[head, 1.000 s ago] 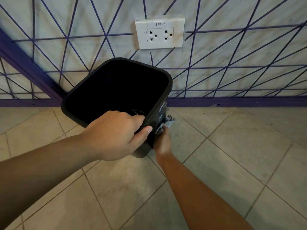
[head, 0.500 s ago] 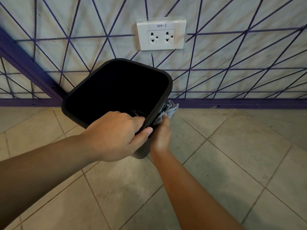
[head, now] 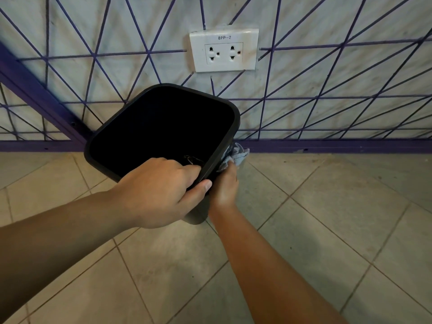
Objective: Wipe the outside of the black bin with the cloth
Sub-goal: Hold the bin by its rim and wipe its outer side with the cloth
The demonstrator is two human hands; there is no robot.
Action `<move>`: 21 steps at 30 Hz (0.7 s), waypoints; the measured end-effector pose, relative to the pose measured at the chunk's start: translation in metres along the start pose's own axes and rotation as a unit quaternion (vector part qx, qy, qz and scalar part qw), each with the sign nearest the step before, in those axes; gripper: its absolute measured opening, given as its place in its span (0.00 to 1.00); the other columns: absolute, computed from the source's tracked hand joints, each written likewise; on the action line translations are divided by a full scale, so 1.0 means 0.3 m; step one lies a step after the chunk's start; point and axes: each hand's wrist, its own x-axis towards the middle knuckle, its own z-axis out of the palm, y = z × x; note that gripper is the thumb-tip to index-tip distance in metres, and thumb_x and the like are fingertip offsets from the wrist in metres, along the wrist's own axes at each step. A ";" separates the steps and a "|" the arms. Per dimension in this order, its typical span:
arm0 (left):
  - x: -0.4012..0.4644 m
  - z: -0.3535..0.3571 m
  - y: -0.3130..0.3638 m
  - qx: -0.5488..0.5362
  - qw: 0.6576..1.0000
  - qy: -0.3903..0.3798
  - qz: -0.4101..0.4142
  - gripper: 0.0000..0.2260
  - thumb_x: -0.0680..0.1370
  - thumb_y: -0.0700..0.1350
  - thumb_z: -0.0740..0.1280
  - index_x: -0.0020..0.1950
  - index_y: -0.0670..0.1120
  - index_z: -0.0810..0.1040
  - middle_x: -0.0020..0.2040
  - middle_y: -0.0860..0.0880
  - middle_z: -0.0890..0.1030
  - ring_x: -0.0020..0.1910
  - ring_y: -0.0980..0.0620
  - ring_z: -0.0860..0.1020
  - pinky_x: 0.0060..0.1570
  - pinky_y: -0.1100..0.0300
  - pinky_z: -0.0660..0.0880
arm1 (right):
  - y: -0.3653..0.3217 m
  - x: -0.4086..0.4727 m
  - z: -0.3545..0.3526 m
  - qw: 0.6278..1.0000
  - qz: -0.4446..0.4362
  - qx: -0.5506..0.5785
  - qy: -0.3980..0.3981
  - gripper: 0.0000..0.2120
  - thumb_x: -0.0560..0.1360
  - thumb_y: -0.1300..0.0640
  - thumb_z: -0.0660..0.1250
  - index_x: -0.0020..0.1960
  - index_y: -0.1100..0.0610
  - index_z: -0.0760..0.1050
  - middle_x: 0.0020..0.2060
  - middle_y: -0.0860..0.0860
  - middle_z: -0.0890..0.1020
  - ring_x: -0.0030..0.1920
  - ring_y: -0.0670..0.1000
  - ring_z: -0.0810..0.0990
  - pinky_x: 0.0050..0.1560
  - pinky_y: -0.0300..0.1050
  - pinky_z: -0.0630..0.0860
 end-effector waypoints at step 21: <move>0.001 -0.002 -0.004 -0.003 1.000 0.003 -0.001 0.21 0.78 0.63 0.44 0.34 0.54 0.63 0.25 0.52 0.70 0.23 0.54 0.71 0.26 0.60 0.66 | 0.044 0.050 -0.007 0.999 -0.025 -0.034 0.004 0.58 0.64 0.21 0.52 0.86 0.52 0.68 0.85 0.58 0.70 0.87 0.59 0.66 0.88 0.66 0.62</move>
